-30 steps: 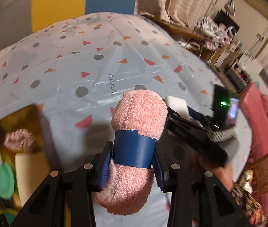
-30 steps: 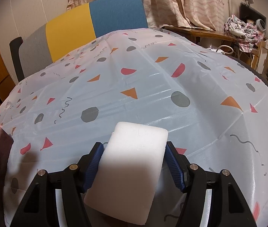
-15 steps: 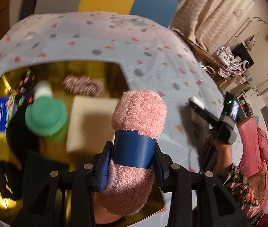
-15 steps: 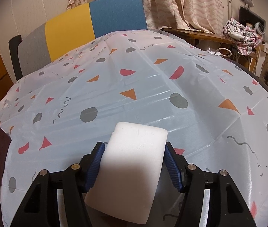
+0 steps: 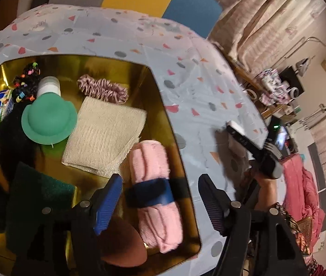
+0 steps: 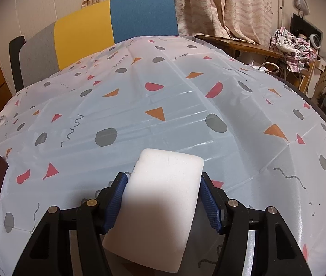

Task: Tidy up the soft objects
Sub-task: 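Carry the pink towel into the gold tray and open the left tool, then carry the white sponge into the gold tray and open the right tool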

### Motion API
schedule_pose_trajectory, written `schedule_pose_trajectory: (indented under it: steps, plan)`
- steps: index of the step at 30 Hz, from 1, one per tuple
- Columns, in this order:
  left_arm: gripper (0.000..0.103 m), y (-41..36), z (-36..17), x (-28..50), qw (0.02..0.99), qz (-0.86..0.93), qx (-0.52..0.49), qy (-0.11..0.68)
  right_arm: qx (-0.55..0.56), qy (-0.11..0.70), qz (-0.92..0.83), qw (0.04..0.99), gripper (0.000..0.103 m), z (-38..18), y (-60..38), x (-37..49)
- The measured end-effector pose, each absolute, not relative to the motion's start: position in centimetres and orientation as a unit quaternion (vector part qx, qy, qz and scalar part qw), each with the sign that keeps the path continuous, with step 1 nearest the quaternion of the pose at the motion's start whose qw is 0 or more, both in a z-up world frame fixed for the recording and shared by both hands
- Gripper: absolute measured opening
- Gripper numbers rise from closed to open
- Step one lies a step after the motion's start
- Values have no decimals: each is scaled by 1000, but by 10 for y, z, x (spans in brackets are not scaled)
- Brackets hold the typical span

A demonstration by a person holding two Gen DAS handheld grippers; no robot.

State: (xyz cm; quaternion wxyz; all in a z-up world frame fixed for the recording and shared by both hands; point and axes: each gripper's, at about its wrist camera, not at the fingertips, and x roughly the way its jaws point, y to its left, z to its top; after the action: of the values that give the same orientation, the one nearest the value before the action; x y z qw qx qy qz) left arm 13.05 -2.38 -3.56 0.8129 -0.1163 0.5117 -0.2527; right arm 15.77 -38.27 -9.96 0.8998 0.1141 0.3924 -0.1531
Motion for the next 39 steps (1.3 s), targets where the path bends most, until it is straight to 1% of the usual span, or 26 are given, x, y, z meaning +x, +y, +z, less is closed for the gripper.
schedule_pose_trajectory:
  steps: [4,11,16,20,27,34,39]
  plan:
    - [69,-13,-26,119,834,-238,-103,488,111,392,-154,900,63,-100,-382,157]
    - [69,-4,-12,94,871,-232,-73,426,96,358,-152,916,63,-86,-374,147]
    - [69,5,-12,87,878,-228,-72,415,91,358,-120,922,63,-75,-362,142]
    - [69,17,-16,86,880,-212,-85,417,124,355,-77,923,63,-63,-348,131]
    - [70,33,-11,80,894,-193,-83,397,102,345,-1,933,63,-31,-290,115]
    - [70,52,-16,77,895,-169,-81,406,100,338,84,932,64,-1,-216,114]
    - [70,67,-15,75,899,-148,-86,404,89,351,127,923,65,6,-163,123]
